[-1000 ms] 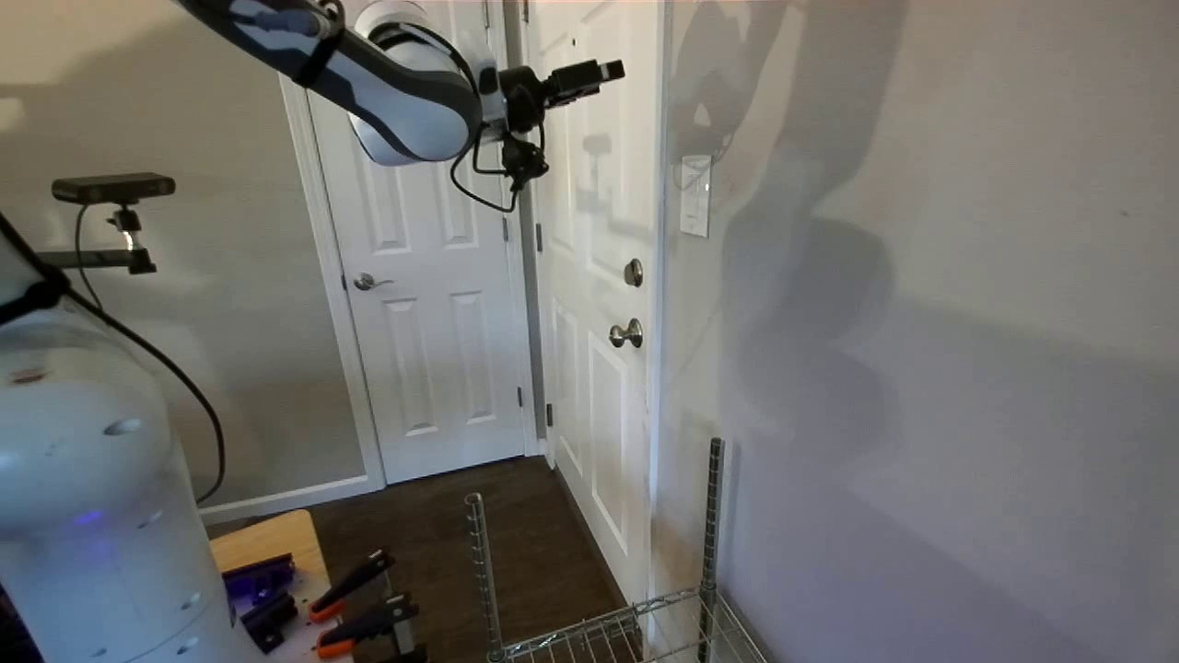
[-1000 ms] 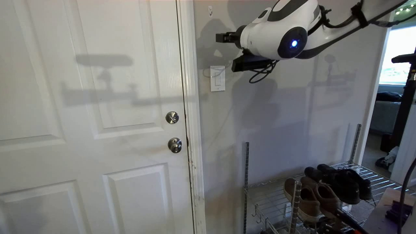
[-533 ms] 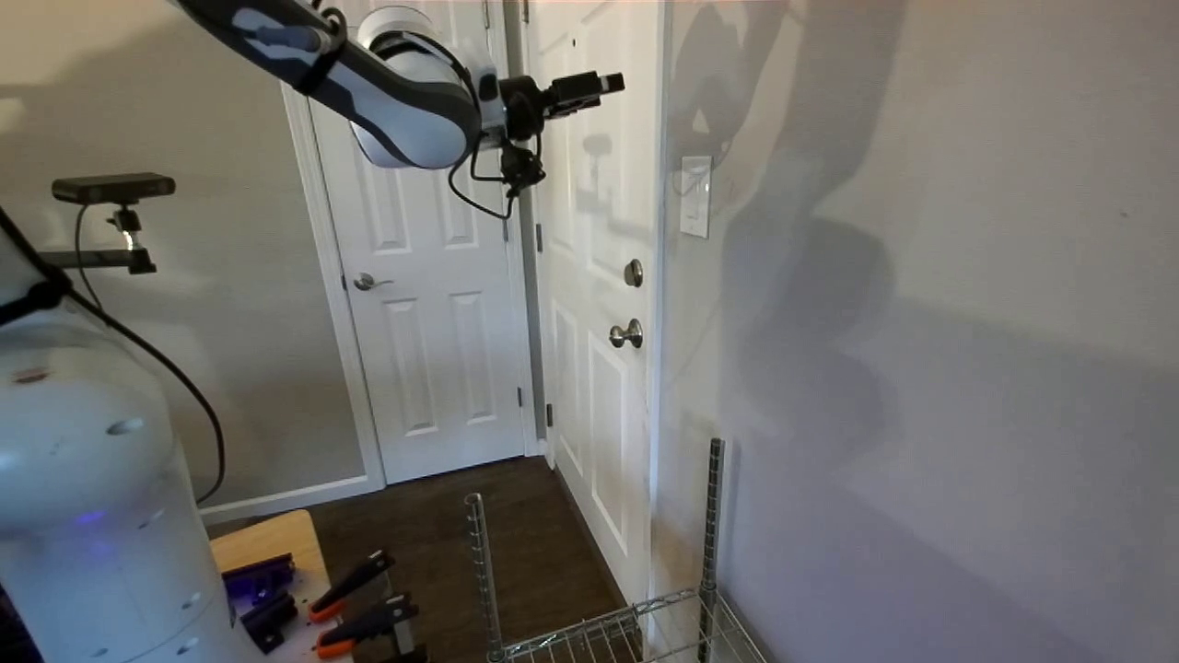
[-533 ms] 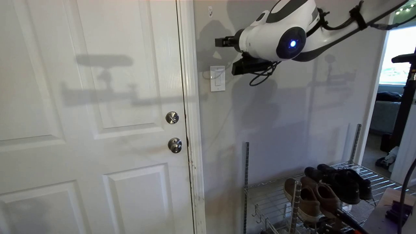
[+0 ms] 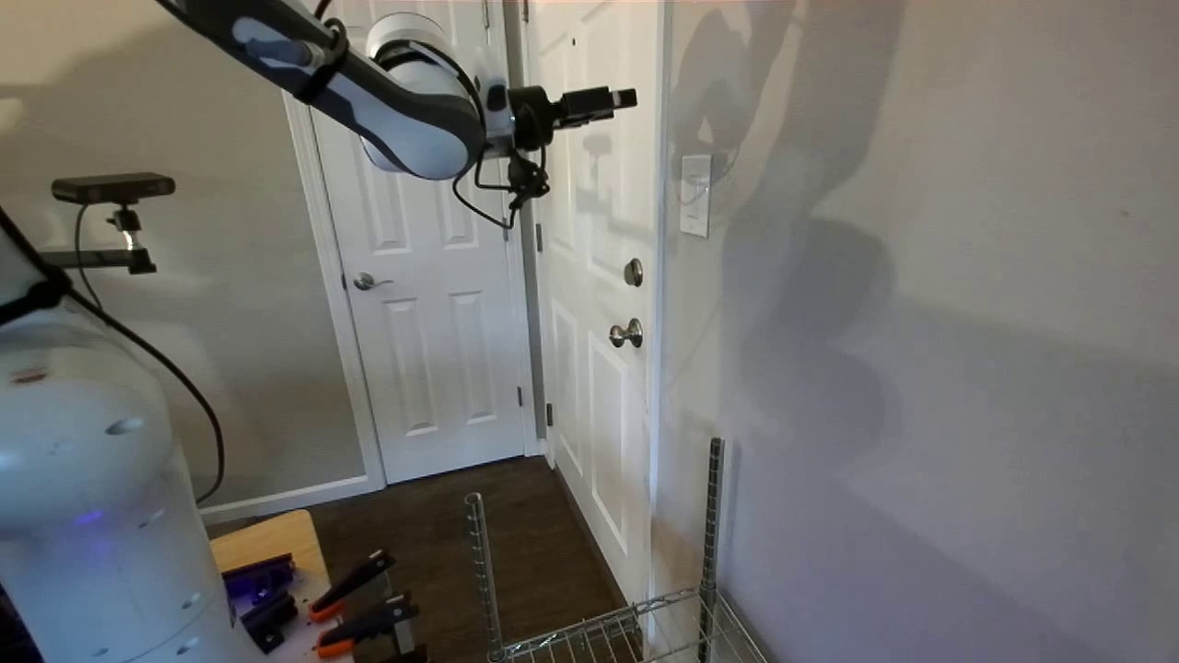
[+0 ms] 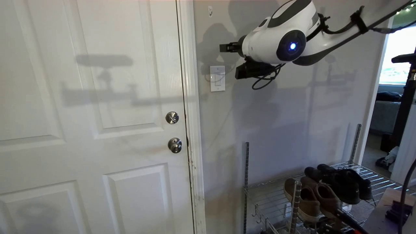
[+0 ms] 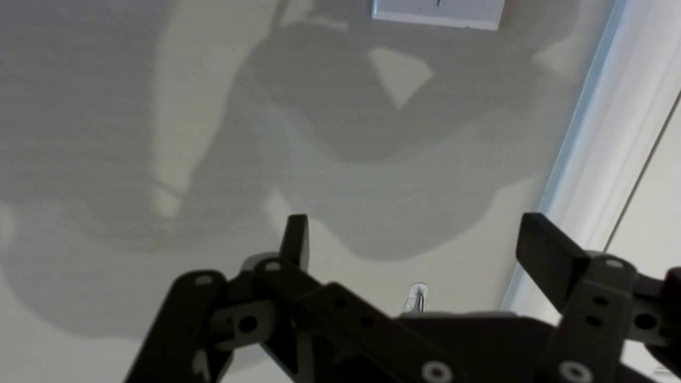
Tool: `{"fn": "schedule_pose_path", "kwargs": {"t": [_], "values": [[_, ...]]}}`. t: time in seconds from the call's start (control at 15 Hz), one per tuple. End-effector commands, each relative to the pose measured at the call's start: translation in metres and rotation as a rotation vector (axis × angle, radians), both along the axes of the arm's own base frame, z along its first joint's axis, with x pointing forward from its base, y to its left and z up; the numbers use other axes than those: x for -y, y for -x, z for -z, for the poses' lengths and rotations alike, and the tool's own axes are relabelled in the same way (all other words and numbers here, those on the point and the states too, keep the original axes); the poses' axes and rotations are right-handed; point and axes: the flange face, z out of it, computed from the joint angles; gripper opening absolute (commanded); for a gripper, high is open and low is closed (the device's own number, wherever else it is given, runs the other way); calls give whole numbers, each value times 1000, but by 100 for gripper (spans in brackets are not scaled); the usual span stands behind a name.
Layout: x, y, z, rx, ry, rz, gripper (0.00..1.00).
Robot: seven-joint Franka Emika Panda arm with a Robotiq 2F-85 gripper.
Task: Press the switch on top to turn on the light
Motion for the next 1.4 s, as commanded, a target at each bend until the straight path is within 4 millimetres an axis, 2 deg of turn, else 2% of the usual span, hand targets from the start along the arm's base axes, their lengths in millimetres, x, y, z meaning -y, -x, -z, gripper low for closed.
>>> {"fn": "schedule_pose_path", "kwargs": {"t": [0.0, 0.6, 1.33], "values": [[8, 1, 5, -46, -6, 34, 100], [13, 2, 30, -117, -27, 68, 100], [10, 2, 41, -226, -10, 98, 100]]}}
